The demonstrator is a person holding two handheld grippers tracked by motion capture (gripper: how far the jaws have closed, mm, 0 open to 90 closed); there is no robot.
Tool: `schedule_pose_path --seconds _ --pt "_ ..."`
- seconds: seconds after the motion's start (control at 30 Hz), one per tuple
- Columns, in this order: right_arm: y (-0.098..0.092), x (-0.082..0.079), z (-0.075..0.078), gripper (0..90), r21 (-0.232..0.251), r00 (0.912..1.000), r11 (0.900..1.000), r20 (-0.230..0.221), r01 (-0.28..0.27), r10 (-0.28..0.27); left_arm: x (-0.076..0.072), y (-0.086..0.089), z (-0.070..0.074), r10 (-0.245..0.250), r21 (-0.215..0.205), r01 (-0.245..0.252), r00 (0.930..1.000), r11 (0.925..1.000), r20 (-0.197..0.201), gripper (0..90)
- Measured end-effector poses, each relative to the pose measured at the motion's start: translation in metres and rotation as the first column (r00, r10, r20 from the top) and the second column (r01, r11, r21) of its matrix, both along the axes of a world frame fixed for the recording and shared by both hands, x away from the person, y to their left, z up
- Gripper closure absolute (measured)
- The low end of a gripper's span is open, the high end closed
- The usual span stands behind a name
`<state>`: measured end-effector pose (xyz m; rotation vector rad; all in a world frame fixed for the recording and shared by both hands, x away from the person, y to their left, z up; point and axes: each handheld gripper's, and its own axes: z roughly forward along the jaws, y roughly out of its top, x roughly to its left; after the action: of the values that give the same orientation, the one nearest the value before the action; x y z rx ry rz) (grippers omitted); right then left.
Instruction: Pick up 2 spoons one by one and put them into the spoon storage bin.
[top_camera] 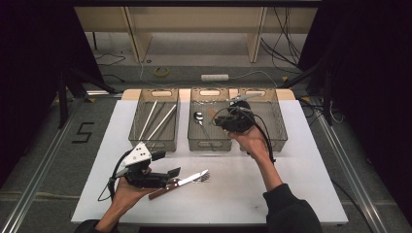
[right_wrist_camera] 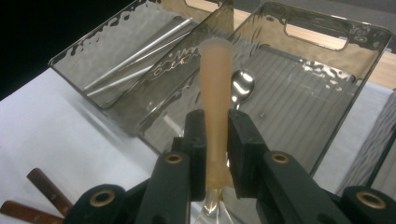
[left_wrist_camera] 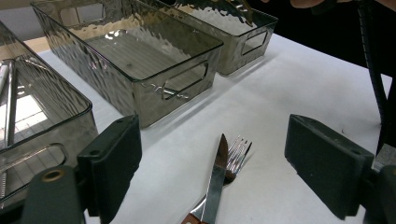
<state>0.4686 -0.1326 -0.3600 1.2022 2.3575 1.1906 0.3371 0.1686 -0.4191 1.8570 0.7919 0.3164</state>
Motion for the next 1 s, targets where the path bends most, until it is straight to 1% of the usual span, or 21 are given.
schedule_pose_path --seconds 0.2,0.3,0.37,0.67,0.8,0.87,1.0 --pt "0.009 0.010 0.004 79.1 0.000 1.0000 1.000 -0.004 0.004 -0.004 0.000 0.000 0.000 0.001 -0.003 -0.001 1.0000 1.0000 -0.001 18.4" --pt "0.013 0.015 0.003 79.1 0.000 0.9999 1.000 0.004 0.014 -0.014 -0.001 0.000 0.000 0.001 -0.005 -0.001 1.0000 1.0000 0.000 18.4" --pt "0.015 0.019 0.002 79.1 -0.004 0.9998 1.000 0.001 0.020 -0.020 0.000 0.000 0.000 -0.001 -0.004 0.001 1.0000 1.0000 0.001 18.4" --pt "0.023 0.036 -0.007 79.1 -0.029 0.9990 0.999 -0.007 0.045 -0.045 0.000 0.000 0.000 -0.003 -0.003 0.003 1.0000 1.0000 0.002 18.4" --pt "0.025 0.042 -0.014 79.0 -0.042 0.9980 0.997 -0.023 0.059 -0.060 -0.001 0.000 0.000 -0.005 -0.005 0.005 1.0000 1.0000 -0.001 18.4" --pt "0.026 0.045 -0.016 79.0 -0.057 0.9975 0.996 -0.024 0.065 -0.067 -0.001 0.000 0.000 -0.005 -0.003 0.005 1.0000 1.0000 0.001 18.4" --pt "0.026 0.050 -0.021 78.9 -0.062 0.9961 0.995 -0.035 0.079 -0.081 -0.001 0.000 0.000 -0.006 -0.005 0.006 1.0000 1.0000 0.000 18.4"
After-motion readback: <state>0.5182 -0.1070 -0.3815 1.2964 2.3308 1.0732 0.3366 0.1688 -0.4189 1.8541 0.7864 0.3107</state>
